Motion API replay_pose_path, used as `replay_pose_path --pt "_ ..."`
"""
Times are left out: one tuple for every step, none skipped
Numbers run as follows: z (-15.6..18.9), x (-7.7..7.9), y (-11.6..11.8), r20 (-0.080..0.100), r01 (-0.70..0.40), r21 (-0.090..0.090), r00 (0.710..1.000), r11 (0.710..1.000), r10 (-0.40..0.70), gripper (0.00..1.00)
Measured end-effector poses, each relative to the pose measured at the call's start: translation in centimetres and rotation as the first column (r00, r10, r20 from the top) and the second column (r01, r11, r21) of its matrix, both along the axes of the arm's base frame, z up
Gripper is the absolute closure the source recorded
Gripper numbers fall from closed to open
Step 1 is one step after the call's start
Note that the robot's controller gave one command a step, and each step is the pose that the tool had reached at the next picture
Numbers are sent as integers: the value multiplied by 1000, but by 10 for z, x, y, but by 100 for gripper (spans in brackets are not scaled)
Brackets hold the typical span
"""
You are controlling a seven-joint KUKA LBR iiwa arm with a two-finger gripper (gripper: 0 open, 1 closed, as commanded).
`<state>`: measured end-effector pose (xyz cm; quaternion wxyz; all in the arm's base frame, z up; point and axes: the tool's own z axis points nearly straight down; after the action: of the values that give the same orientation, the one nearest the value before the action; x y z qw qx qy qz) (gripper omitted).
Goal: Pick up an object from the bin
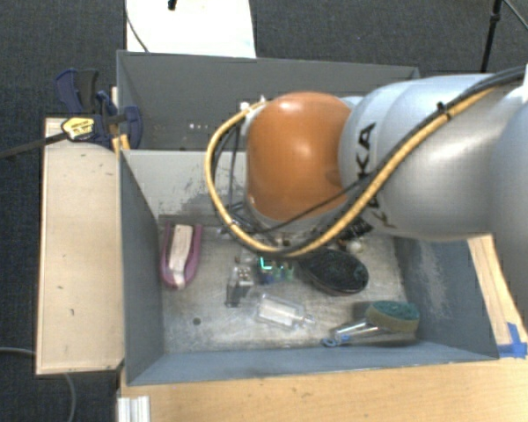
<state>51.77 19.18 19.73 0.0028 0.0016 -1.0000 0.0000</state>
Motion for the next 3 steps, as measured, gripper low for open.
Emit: replay_pose_path --pt "-108 -4 -176 5 -8 -4 1000 1000 8 0" --pt "-125 13 -110 15 -181 0 983 983 181 0" --pt "-125 26 -55 14 -331 0 944 944 331 0"
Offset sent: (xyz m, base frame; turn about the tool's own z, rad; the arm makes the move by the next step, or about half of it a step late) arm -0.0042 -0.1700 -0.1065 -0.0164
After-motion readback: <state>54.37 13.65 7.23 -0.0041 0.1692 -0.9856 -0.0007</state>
